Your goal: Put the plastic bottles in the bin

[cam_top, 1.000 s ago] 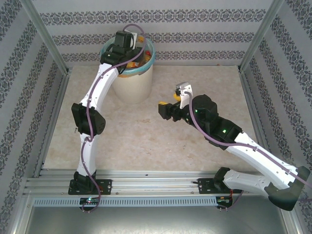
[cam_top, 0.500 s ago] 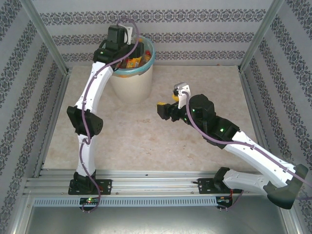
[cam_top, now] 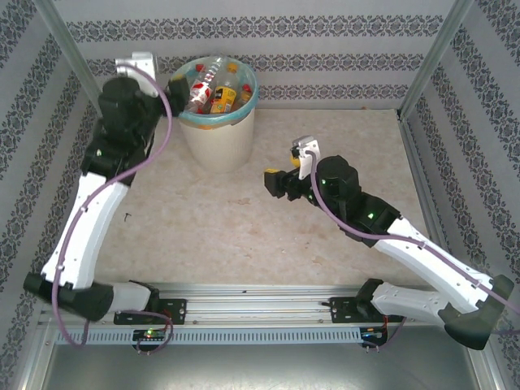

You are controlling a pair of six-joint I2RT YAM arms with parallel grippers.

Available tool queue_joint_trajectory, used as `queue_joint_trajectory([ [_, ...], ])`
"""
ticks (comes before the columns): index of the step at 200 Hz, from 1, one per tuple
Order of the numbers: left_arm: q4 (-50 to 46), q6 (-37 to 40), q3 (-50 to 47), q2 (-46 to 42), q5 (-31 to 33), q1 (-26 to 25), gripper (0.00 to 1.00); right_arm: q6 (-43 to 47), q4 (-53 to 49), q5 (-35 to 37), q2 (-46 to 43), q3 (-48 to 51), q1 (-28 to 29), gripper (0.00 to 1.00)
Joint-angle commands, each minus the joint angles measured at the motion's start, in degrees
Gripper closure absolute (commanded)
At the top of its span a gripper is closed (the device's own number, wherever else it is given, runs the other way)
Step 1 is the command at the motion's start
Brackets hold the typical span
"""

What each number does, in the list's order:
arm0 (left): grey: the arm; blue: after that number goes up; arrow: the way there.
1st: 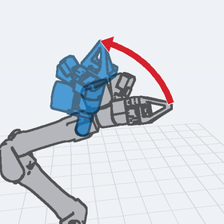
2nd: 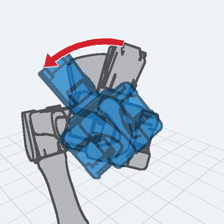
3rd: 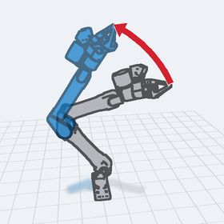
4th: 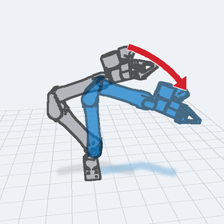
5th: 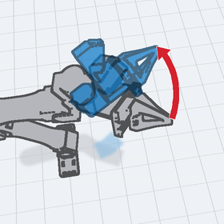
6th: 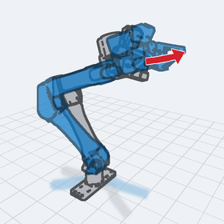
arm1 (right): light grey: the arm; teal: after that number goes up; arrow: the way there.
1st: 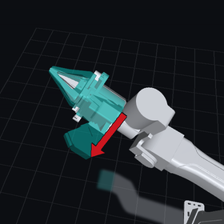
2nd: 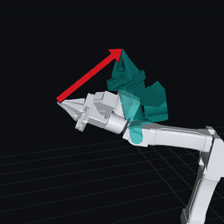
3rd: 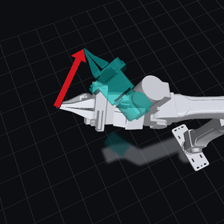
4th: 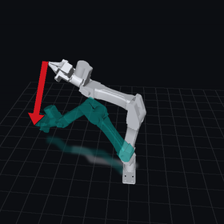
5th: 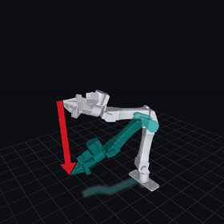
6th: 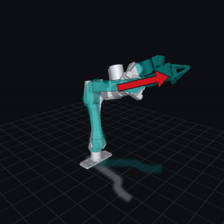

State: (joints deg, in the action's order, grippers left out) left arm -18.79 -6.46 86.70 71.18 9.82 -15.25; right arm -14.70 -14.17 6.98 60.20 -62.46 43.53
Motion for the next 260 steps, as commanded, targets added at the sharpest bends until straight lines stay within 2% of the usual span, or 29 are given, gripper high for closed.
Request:
queue_joint_trajectory([
  [1, 6.0, -0.3, -13.5, -7.3, 9.2, 0.6, 0.27, 0.0, -0.2, -1.7, 0.2, -1.6, -4.6, 0.21],
  [26, 8.2, -2.3, -28.8, -16.0, 14.8, 0.6, 0.27, 1.5, -0.2, -2.1, 0.9, -0.6, -10.2, 0.20],
  [45, 13.2, -0.2, -39.8, -19.7, 20.1, 0.7, 0.27, 3.0, 0.3, 0.1, 1.4, 2.0, -15.7, 0.20],
  [69, 24.2, 4.1, -50.5, -19.4, 26.2, 1.1, 0.24, 7.2, 7.7, 3.1, 0.5, 10.3, -24.7, 0.19],
  [89, 33.9, 6.8, -56.5, -15.2, 27.5, 2.7, 0.20, 9.9, 16.7, 3.7, 1.2, 19.2, -32.2, 0.18],
  [108, 43.3, 9.2, -61.5, -10.2, 24.6, 4.3, 0.17, 10.2, 24.3, 3.0, 3.6, 26.3, -38.0, 0.17],
  [130, 52.2, 11.0, -66.4, -5.7, 18.7, 6.7, 0.14, 12.6, 37.7, 1.6, 6.0, 35.3, -40.0, 0.17],
  [138, 55.2, 10.6, -67.9, -4.2, 14.8, 8.2, 0.12, 14.1, 44.4, 0.1, 7.5, 38.7, -40.3, 0.16],
  [148, 59.4, 9.6, -69.8, -1.9, 6.7, 10.8, 0.10, 16.1, 53.2, -3.0, 10.0, 42.3, -40.7, 0.16],
  [160, 67.9, 8.5, -72.0, 2.8, -3.1, 14.4, 0.07, 16.8, 62.5, -7.1, 14.1, 46.0, -41.6, 0.15],
  [165, 71.7, 8.3, -72.4, 4.7, -5.0, 15.3, 0.05, 16.3, 64.2, -8.5, 14.9, 46.2, -41.7, 0.15],
  [180, 62.2, 8.6, -68.8, 3.6, -11.7, 16.6, 0.04, 16.8, 66.7, -15.6, 16.3, 46.7, -42.7, 0.14],
  [191, 66.0, 8.7, -69.0, 5.7, -12.9, 16.8, 0.02, 17.1, 70.5, -16.6, 20.3, 47.5, -42.9, 0.14],
  [200, 65.4, 7.6, -69.0, 5.3, -13.8, 16.8, 0.00, 17.4, 79.8, -18.0, 25.8, 49.4, -42.9, 0.14],
  [207, 68.5, 7.3, -70.1, 5.8, -15.1, 16.9, 0.00, 16.2, 89.8, -18.1, 30.4, 50.7, -42.9, 0.13],
  [211, 71.0, 6.9, -71.0, 6.2, -15.8, 16.9, 0.00, 15.7, 92.3, -17.1, 31.1, 51.5, -43.1, 0.13],
  [230, 85.4, 7.4, -74.6, 13.9, -19.1, 16.9, 0.00, 13.0, 84.5, -6.0, 26.4, 51.2, -43.3, 0.09],
  [243, 92.8, 9.0, -74.7, 20.9, -22.5, 16.8, 0.00, 9.3, 79.7, 3.5, 27.6, 47.4, -43.3, 0.08],
  [248, 95.5, 8.9, -74.4, 22.7, -22.5, 16.8, 0.00, 9.4, 78.3, 4.4, 28.0, 46.3, -42.8, 0.06],
  [253, 95.6, 8.5, -74.5, 22.4, -21.6, 16.8, 0.00, 10.4, 76.1, 4.8, 27.8, 45.3, -41.9, 0.04],
  [260, 90.8, 7.4, -74.1, 19.9, -17.8, 16.7, 0.00, 10.7, 72.7, 5.5, 27.6, 43.7, -41.6, 0.03],
])
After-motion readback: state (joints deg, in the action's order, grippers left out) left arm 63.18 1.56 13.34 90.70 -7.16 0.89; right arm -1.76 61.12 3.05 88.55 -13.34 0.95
